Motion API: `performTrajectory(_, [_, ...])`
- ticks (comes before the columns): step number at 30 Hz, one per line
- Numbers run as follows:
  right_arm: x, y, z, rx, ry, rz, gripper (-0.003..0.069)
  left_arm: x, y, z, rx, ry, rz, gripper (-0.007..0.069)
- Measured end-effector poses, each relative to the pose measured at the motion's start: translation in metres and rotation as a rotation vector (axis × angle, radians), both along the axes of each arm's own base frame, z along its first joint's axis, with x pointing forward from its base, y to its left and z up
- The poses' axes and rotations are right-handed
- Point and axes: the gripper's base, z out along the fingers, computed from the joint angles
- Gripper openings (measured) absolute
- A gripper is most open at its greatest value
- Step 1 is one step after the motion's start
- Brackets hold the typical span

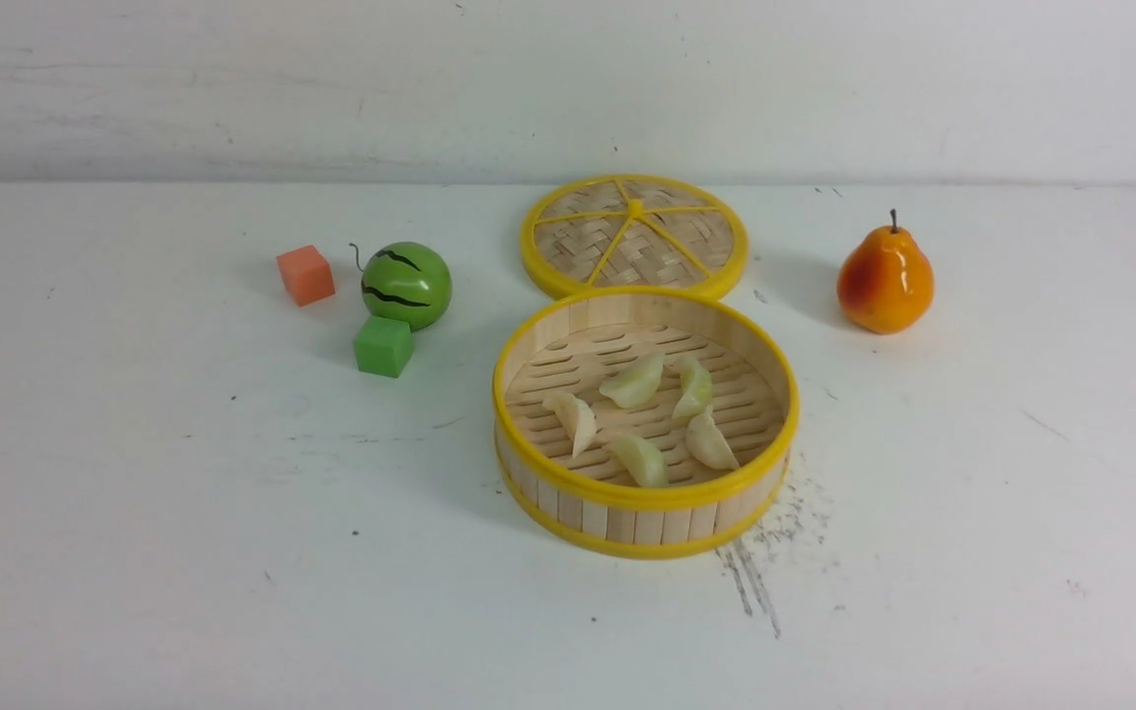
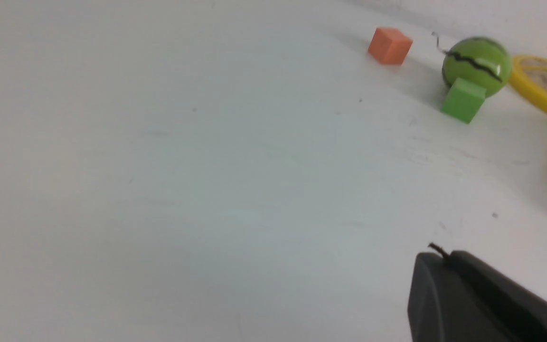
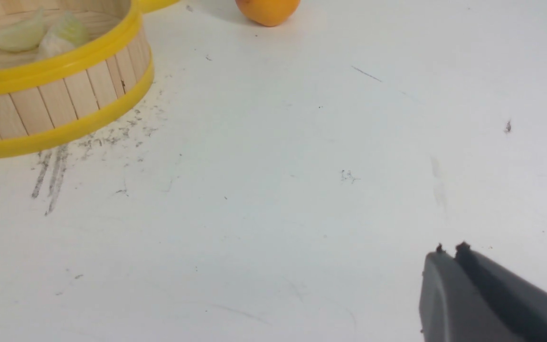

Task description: Put the dumplings into the steamer on the white table.

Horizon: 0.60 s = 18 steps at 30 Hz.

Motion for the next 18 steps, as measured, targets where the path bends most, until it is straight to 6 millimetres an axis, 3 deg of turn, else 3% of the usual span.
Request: performTrajectory(18, [0.0, 0.0, -0.0001, 0.0, 0.001, 0.0, 0.0043, -0.0003, 0.0, -0.0012, -0.002, 0.014, 0.001, -0.0014])
